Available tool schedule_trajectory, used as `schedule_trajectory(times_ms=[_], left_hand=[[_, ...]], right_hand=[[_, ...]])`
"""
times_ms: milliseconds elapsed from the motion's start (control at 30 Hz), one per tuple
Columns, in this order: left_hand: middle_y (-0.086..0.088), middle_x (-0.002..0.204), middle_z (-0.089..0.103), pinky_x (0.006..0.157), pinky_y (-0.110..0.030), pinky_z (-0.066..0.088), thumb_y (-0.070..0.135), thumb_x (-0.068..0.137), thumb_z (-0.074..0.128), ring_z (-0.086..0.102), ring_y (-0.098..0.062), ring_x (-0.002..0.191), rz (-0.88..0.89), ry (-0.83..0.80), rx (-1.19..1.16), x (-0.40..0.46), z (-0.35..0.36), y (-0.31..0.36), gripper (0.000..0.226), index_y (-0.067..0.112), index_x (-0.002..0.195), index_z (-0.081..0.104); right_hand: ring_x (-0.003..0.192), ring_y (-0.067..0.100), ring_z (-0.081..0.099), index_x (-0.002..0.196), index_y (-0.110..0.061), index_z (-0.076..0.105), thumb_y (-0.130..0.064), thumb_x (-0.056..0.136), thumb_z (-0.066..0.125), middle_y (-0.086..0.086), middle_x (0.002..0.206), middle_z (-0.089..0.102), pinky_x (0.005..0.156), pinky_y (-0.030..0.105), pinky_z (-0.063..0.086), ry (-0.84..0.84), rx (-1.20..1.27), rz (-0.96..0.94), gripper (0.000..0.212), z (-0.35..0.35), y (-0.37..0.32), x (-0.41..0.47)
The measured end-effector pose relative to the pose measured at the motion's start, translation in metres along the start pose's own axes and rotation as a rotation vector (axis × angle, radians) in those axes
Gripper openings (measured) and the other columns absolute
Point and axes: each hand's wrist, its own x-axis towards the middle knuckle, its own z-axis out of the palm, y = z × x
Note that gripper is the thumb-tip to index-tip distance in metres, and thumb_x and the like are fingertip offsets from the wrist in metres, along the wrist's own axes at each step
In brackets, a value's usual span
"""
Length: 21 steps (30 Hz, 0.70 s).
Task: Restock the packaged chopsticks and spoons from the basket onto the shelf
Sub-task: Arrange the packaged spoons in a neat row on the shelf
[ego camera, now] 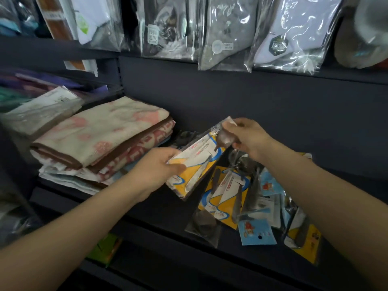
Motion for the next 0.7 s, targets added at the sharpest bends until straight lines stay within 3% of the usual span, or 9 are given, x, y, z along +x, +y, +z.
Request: schedule_trajectory(times_ms=[133,200,300,400,567,633,700], left_hand=[[-0.005,0.065,0.065,0.044,-0.017,0.049,0.004,0.089,0.054,0.058,-0.004,0.045,-0.096,0.087,-0.16,-0.014,-0.004,-0.009,0.015,0.012,0.08,0.063],[-0.001,0.056,0.06,0.039,-0.013,0.044,0.01,0.093,0.047,0.053,-0.001,0.039,-0.111,0.168,-0.219,-0.018,-0.007,-0.013,0.024,0.014,0.074,0.06],[0.002,0.053,0.062,0.046,-0.02,0.049,0.01,0.095,0.042,0.057,-0.006,0.044,-0.1,0.252,-0.226,-0.022,-0.013,-0.015,0.029,0.015,0.071,0.058],[-0.006,0.056,0.066,0.048,-0.023,0.05,0.01,0.096,0.039,0.06,-0.015,0.048,-0.083,0.262,-0.221,-0.024,-0.021,-0.016,0.028,0.012,0.075,0.057],[-0.005,0.076,0.06,0.067,-0.032,0.043,0.009,0.095,0.041,0.052,-0.018,0.067,-0.071,0.272,0.063,-0.014,-0.02,-0.029,0.022,0.015,0.089,0.062],[-0.005,0.084,0.061,0.071,-0.028,0.044,0.009,0.095,0.041,0.052,-0.016,0.073,-0.093,0.252,0.079,-0.008,-0.013,-0.029,0.021,0.011,0.101,0.061],[0.003,0.081,0.058,0.064,-0.016,0.043,0.005,0.095,0.039,0.051,-0.01,0.072,-0.08,0.227,0.086,-0.001,-0.005,-0.023,0.021,0.017,0.097,0.057]], right_hand=[[0.061,0.008,0.052,0.106,0.002,0.063,-0.014,0.085,0.065,0.002,0.071,0.059,0.045,0.011,0.046,-0.022,-0.116,0.013,0.027,0.016,0.005,0.001],[0.061,0.009,0.052,0.112,0.001,0.063,-0.013,0.085,0.065,0.002,0.073,0.06,0.042,0.01,0.042,0.01,-0.142,0.014,0.03,0.018,0.008,0.003],[0.059,0.008,0.052,0.12,-0.001,0.06,-0.011,0.086,0.063,0.004,0.078,0.06,0.039,0.01,0.042,0.089,-0.113,0.054,0.035,0.015,0.013,0.008],[0.063,0.008,0.051,0.114,-0.008,0.058,-0.008,0.09,0.059,0.001,0.077,0.057,0.049,0.015,0.048,0.11,0.005,0.138,0.024,0.007,0.016,0.009],[0.066,0.007,0.051,0.101,-0.013,0.053,-0.01,0.092,0.056,-0.001,0.076,0.055,0.057,0.018,0.045,0.09,-0.039,0.163,0.01,0.01,0.017,0.018],[0.066,0.007,0.051,0.098,-0.014,0.054,-0.011,0.091,0.056,0.0,0.079,0.056,0.057,0.018,0.044,0.048,-0.069,0.151,0.008,0.013,0.016,0.021],[0.068,0.008,0.051,0.089,-0.017,0.055,-0.012,0.091,0.057,-0.001,0.079,0.057,0.06,0.019,0.044,-0.004,-0.055,0.149,0.005,0.012,0.014,0.021]])
